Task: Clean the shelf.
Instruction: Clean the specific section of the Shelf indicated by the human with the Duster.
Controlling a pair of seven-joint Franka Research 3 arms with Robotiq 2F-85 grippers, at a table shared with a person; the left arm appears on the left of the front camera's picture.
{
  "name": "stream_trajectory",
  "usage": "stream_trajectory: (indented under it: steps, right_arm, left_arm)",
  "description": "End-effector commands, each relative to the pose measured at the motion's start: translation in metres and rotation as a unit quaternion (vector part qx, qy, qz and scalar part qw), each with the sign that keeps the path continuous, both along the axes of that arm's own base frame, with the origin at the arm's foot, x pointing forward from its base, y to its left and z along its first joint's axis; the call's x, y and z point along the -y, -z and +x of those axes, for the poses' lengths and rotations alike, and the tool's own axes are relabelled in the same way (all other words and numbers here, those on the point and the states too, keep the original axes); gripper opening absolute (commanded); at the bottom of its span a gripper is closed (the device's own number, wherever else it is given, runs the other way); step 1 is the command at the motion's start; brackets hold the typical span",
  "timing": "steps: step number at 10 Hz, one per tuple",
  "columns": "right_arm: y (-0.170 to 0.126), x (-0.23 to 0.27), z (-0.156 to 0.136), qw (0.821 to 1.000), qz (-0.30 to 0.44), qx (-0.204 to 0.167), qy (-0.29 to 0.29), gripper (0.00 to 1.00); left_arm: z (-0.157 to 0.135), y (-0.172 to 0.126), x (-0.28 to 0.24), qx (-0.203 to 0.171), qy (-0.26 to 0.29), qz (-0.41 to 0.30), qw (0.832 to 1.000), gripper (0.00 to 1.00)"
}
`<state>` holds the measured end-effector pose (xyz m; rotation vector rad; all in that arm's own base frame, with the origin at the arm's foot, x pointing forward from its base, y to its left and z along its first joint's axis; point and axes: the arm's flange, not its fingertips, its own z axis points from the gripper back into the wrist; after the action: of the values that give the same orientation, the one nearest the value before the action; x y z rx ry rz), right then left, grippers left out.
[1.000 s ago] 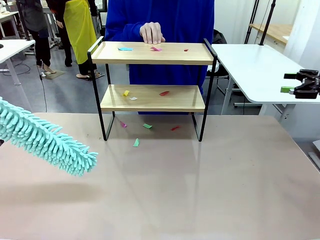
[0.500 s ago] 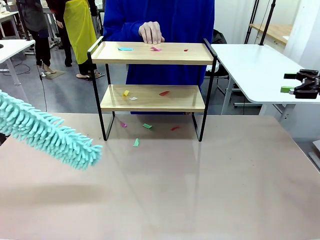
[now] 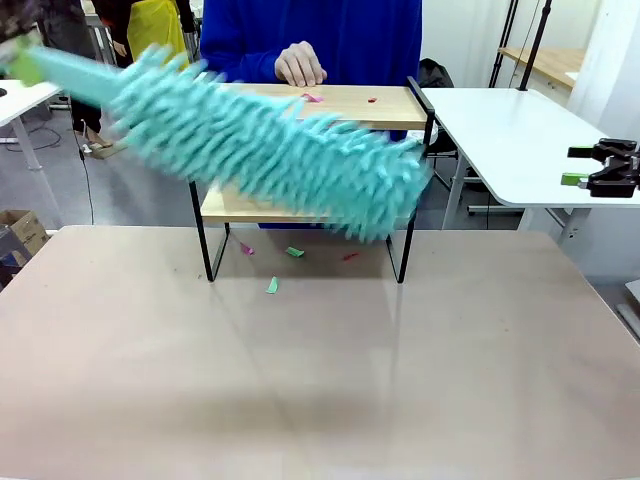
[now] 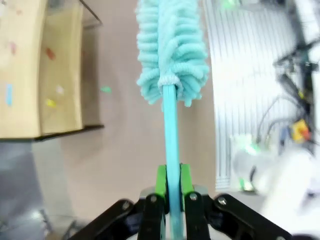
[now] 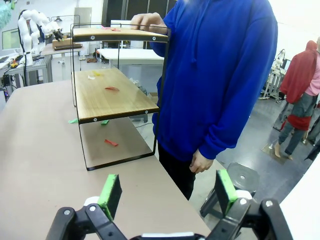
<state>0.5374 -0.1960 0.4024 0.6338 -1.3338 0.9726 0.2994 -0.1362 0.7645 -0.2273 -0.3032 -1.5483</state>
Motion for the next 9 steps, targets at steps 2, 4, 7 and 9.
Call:
stream_trajectory:
  steps: [2, 4, 7, 9]
  right_arm:
    - [-0.002, -0.002, 0.000, 1.000, 0.000, 0.002, -0.001, 1.00]
    - [-0.002, -0.002, 0.000, 1.000, 0.000, 0.002, -0.001, 1.00]
    - [-0.002, -0.002, 0.000, 1.000, 0.000, 0.002, -0.001, 1.00]
    - [-0.002, -0.002, 0.000, 1.000, 0.000, 0.002, -0.001, 1.00]
  left_arm:
    - [-0.020, -0.015, 0.079, 0.076, -0.212, -0.040, 0.974, 0.13]
    - [-0.017, -0.014, 0.120, 0.062, -0.271, -0.057, 0.959, 0.13]
    - [-0.024, -0.025, 0.115, 0.064, -0.238, -0.074, 0.966, 0.13]
    - [-0.024, -0.025, 0.115, 0.064, -0.238, -0.074, 0.966, 0.13]
